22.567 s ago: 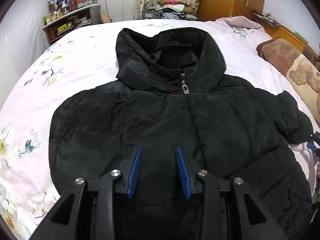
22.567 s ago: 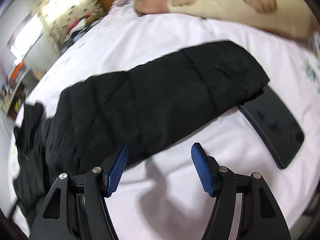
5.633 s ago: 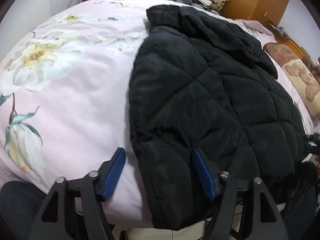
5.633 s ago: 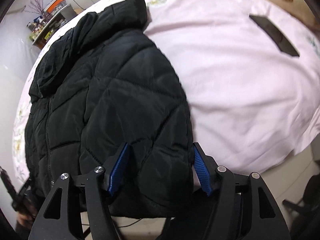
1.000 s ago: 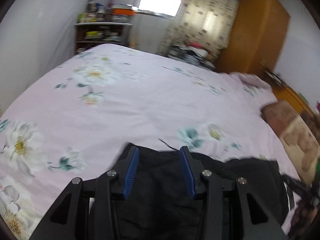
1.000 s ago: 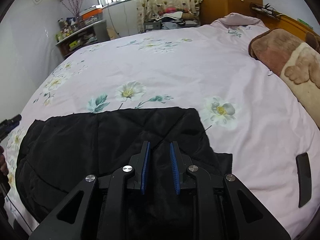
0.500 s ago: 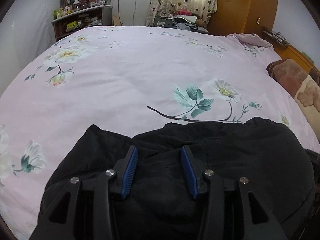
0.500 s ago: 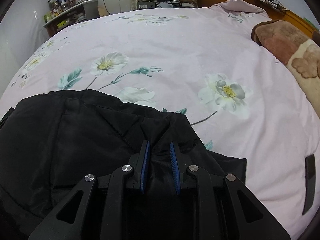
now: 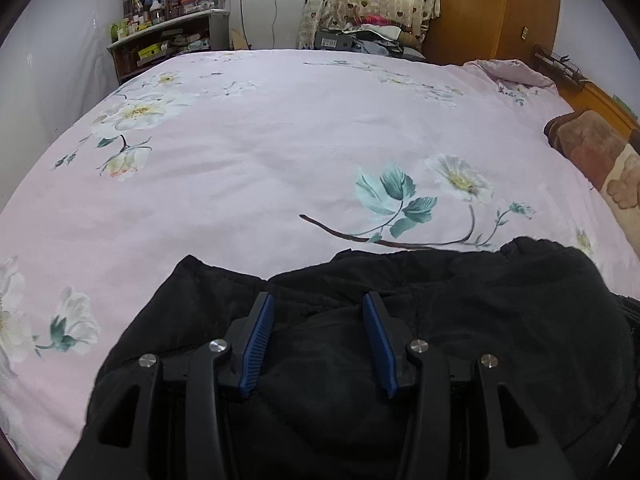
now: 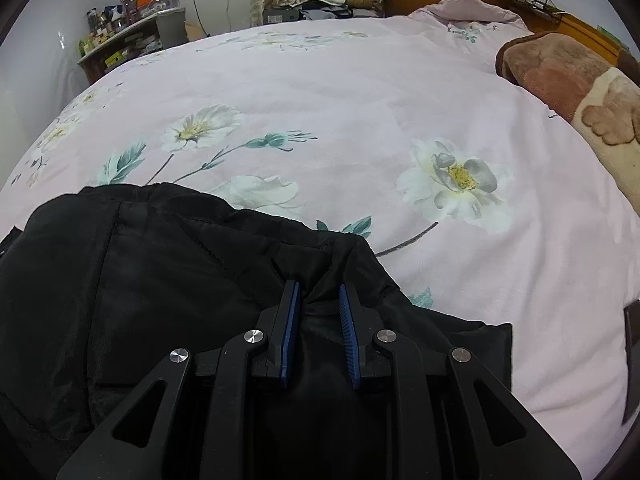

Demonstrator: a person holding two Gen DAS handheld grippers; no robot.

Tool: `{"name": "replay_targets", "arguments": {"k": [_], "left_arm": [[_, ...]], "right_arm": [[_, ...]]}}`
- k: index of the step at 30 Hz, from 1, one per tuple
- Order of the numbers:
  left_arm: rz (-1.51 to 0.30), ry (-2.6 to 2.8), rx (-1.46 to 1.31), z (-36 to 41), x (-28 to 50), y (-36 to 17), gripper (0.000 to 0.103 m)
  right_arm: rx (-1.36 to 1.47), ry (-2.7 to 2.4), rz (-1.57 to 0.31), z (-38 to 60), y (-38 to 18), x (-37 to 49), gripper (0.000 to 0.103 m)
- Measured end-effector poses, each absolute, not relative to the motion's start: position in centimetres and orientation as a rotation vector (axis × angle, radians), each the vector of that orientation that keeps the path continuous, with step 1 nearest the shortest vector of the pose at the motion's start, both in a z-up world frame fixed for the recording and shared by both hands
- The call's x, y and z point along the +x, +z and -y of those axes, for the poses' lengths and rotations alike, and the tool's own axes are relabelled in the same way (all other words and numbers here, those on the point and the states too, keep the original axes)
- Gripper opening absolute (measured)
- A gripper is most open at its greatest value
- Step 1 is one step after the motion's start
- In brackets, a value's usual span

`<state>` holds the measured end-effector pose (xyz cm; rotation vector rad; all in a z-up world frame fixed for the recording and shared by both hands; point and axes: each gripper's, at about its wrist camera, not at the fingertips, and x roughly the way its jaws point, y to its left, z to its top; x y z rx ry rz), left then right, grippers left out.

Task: Fold large clothes

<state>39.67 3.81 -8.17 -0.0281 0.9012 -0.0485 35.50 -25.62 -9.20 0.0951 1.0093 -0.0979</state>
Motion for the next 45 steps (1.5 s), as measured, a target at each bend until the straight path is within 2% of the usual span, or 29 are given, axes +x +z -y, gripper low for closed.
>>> {"name": "replay_targets", "arguments": {"k": [5,9,12,15,25,29,33,37,41,45], "left_arm": [[-0.851,-0.101,-0.083,-3.3,37.7,-4.2,0.048],[-0.820,-0.229,-0.072,0.4,36.5,-2.6,0.049],[-0.862,-0.279,-0.023,3.3,37.4,-4.3,0.050],[-0.927,-0.259,-0.020,3.9,39.0,-7.3,0.051],[-0.904,-0.229,0.003,4.4,40.2,-10.3,0.052],[-0.902,-0.224,0.015,4.5,40.1,-10.4,0.052],[-0.922,-0.223,0.026,4.4,40.3,-9.8,0.052],[-0.925,-0.268,0.033,3.7,39.6,-6.6,0.052],[-0.825,-0.214,0.116,-0.1,38.1,-3.9,0.052],[-0.885,-0.090,0.088,-5.7,39.0,-6.1,0.052]], "right_arm": [[0.141,-0.080,-0.939,25.2,-4.5,34.0,0.021],[0.144,0.015,-0.856,22.3,-1.4,32.5,0.021],[0.140,0.091,-0.887,19.9,-2.5,33.0,0.021],[0.116,0.068,-0.943,19.7,-5.9,34.6,0.022],[0.147,0.048,-0.935,20.7,-10.3,35.9,0.023],[0.152,0.051,-0.933,20.9,-10.1,35.8,0.023],[0.136,0.029,-0.906,21.1,-7.0,34.5,0.023],[0.120,-0.031,-0.869,23.2,-4.9,32.6,0.023],[0.127,-0.095,-0.894,26.0,-5.5,32.3,0.024],[0.165,-0.105,-0.923,27.6,-7.6,32.8,0.024]]}}
